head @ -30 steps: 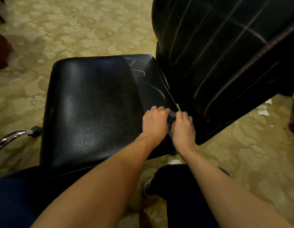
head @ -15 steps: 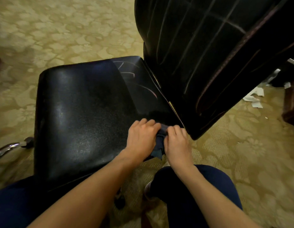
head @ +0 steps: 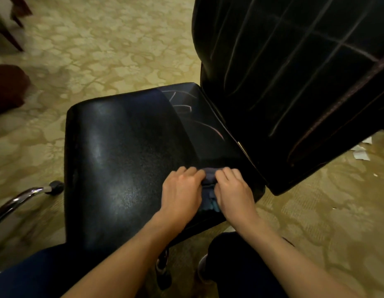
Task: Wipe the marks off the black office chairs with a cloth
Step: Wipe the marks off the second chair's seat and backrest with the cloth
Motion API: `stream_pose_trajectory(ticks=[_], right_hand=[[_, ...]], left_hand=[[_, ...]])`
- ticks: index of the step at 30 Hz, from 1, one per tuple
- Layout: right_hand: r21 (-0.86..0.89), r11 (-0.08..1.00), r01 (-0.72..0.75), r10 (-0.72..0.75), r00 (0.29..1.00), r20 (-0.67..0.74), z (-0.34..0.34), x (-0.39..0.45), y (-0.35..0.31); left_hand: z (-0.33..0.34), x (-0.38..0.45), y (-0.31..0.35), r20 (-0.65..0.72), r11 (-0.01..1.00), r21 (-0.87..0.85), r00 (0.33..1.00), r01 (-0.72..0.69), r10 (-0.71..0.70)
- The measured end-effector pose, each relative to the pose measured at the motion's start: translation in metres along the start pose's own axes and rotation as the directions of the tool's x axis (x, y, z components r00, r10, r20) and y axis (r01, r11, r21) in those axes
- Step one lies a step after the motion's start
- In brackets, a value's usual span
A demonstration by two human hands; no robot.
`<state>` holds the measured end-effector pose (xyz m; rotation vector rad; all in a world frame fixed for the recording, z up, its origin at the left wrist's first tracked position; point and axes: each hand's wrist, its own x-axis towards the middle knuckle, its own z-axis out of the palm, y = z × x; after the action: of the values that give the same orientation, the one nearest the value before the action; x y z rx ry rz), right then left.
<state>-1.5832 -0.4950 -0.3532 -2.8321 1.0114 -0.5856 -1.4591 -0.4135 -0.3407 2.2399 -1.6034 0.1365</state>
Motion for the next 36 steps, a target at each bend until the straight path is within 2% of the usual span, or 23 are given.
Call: stream_pose_trajectory(ticks=[6,12,15,18,23,30,33,36], right_hand=[[-0.001,1.000,-0.005,0.005,1.000,-0.026,0.019,0.053,0.000],[0.008,0.999,-0.040,0.040,0.998,0.043,0.049,0.148,-0.022],[0.017,0.999,0.039,-0.040,0.999,0.027,0.069,0.202,-0.034],[0.029,0.992,0.125,-0.127,0.989,0.072,0.087,0.256,-0.044],[-0.002,0.984,0.177,-0.176,0.980,0.094,0.122,0.339,-0.054],[0.041,0.998,-0.046,0.040,0.992,0.122,0.128,0.394,-0.031],[0.042,0.993,-0.109,0.103,0.987,0.126,0.114,0.384,-0.014],[0.039,0.980,-0.196,0.190,0.975,0.117,0.099,0.354,0.002]], left_hand=[[0.011,0.046,-0.030,-0.082,0.999,0.040,0.996,-0.027,0.030],[0.013,0.115,-0.090,-0.101,0.992,0.123,0.995,0.014,-0.002],[0.015,0.150,-0.128,-0.119,0.985,0.152,0.991,0.078,-0.060],[0.016,0.183,-0.162,-0.138,0.972,0.165,0.980,0.169,-0.147],[0.022,0.245,-0.210,-0.142,0.940,0.149,0.947,0.308,-0.288],[0.044,0.310,-0.216,-0.051,0.932,-0.045,0.930,0.361,-0.363],[0.046,0.312,-0.202,-0.034,0.951,-0.148,0.959,0.272,-0.280],[0.051,0.301,-0.181,-0.014,0.964,-0.175,0.979,0.199,-0.205]])
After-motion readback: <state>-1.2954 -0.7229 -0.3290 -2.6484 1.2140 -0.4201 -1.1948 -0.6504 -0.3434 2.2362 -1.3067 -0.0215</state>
